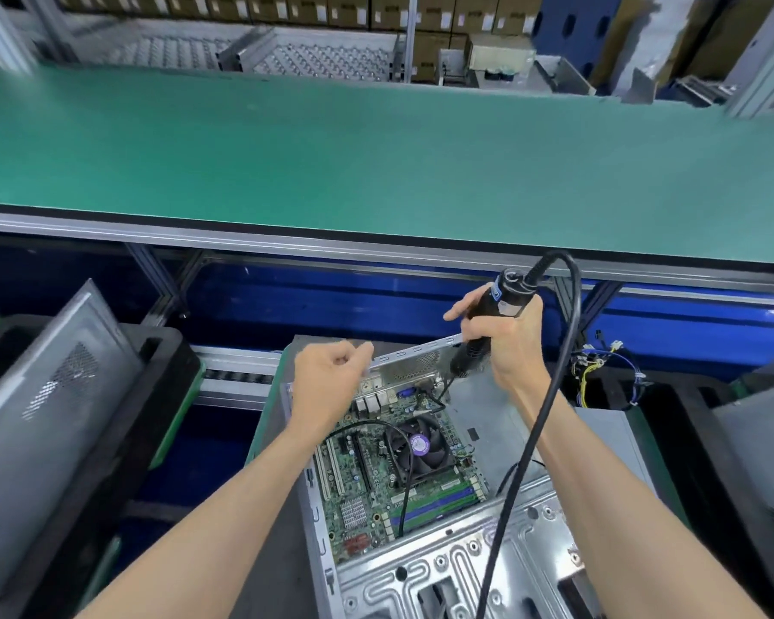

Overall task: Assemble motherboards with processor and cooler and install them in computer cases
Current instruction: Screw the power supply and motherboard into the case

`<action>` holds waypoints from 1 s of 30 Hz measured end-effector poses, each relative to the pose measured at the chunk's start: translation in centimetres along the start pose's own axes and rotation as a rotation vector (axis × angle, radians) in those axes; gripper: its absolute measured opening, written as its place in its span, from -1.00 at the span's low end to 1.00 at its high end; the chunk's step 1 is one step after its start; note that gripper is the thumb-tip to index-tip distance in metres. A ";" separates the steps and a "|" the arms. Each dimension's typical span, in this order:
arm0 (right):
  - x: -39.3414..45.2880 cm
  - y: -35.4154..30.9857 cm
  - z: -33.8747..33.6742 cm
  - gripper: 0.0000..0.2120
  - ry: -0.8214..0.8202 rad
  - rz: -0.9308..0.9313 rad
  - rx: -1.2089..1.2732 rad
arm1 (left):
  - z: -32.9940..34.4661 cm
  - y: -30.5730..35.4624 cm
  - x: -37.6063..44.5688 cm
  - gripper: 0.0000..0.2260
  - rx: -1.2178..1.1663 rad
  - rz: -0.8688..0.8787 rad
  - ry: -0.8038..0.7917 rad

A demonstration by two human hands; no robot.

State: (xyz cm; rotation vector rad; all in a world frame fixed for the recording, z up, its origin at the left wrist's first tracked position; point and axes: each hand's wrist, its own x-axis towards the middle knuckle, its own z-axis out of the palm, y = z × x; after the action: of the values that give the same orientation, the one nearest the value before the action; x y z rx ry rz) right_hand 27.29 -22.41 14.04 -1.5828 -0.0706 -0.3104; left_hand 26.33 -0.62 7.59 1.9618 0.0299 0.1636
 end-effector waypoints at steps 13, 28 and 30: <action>-4.3 -8.2 -3.7 -0.74 0.235 -0.051 0.660 | 1.9 -0.3 -5.0 -0.59 -1.362 -0.626 -0.144; -6.1 -9.7 -1.5 -0.74 0.231 0.053 0.773 | 1.4 1.1 -5.6 -0.27 -1.553 -0.517 -0.293; -6.2 -9.5 -1.5 -0.75 0.239 0.062 0.777 | 1.4 1.1 -5.6 -0.27 -1.562 -0.519 -0.297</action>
State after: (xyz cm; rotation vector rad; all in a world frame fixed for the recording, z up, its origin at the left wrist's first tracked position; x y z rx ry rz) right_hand 18.90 -22.56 21.83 -0.7707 0.0424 -0.3651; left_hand 20.87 -2.93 7.53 0.3620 0.1592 -0.3679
